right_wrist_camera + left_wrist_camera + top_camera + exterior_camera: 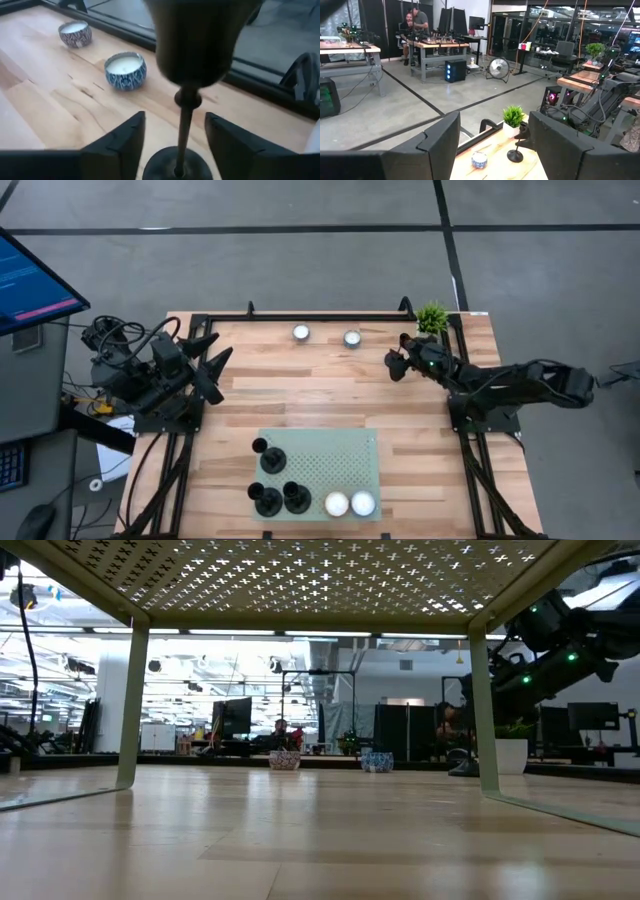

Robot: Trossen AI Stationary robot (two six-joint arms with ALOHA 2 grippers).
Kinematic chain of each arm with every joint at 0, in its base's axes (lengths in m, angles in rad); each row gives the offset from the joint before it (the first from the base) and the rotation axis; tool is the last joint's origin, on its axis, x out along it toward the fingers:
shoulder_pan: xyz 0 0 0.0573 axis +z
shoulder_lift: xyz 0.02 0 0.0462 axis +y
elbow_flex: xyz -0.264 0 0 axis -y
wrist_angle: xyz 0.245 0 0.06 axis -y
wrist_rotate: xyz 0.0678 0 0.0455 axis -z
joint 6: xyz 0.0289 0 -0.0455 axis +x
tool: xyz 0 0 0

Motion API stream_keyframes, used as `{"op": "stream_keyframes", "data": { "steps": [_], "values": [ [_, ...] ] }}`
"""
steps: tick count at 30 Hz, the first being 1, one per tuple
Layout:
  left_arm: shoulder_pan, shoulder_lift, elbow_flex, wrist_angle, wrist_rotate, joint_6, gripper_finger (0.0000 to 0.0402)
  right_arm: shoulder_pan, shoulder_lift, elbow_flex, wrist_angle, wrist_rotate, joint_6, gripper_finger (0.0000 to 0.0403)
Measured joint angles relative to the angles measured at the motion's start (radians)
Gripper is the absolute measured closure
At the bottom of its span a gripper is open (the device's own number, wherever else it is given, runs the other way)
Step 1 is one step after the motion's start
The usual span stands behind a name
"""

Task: Stock candles on shelf
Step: Put the black candle holder on the shelf

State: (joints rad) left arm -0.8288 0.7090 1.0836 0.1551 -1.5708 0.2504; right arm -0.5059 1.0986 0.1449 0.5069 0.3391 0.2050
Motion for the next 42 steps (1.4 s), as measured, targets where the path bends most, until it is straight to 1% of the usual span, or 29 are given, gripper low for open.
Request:
{"op": "stream_keyframes", "data": {
  "steps": [3,7,8,9,13,16,22,27,31,35,38,42],
  "values": [
    [0.000,0.000,0.000,0.000,0.000,0.000,0.0164,0.013,0.016,0.010,0.001,0.001,-0.003,0.0270],
    [0.000,0.000,0.000,0.000,0.000,0.003,0.0164,0.022,0.020,0.031,-0.008,0.001,-0.029,0.0364],
    [0.000,0.000,0.000,0.000,0.000,0.003,0.0164,0.021,0.020,0.035,-0.009,0.002,-0.034,0.0382],
    [0.000,0.000,0.000,0.000,0.000,0.003,0.0164,0.021,0.020,0.040,-0.010,-0.001,-0.033,0.0390],
    [0.000,0.000,0.000,0.000,0.000,0.003,0.0164,0.023,0.015,0.092,-0.052,-0.009,-0.033,0.0395],
    [0.000,0.000,0.000,0.000,0.000,0.003,0.0164,0.047,-0.018,0.179,-0.151,-0.033,-0.073,0.0397],
    [0.000,0.000,0.000,0.000,0.000,0.006,0.0164,0.157,-0.099,0.482,-0.460,-0.004,-0.245,0.0399],
    [0.000,0.000,0.000,0.000,0.000,0.007,0.0164,0.311,-0.094,0.716,-0.599,0.001,-0.265,0.0401],
    [0.000,0.000,0.000,0.000,0.000,0.007,0.0164,0.480,-0.003,0.838,-0.637,0.002,-0.249,0.0401],
    [0.000,0.000,0.000,0.002,0.000,0.007,0.0164,0.633,0.149,0.958,-0.638,0.001,-0.242,0.0402],
    [0.000,0.000,0.000,0.003,0.000,0.006,0.0164,0.715,0.269,1.054,-0.641,0.001,-0.242,0.0402],
    [0.000,0.000,0.000,0.003,0.000,0.006,0.0164,0.796,0.415,1.177,-0.662,-0.015,-0.270,0.0402]
  ]
}}
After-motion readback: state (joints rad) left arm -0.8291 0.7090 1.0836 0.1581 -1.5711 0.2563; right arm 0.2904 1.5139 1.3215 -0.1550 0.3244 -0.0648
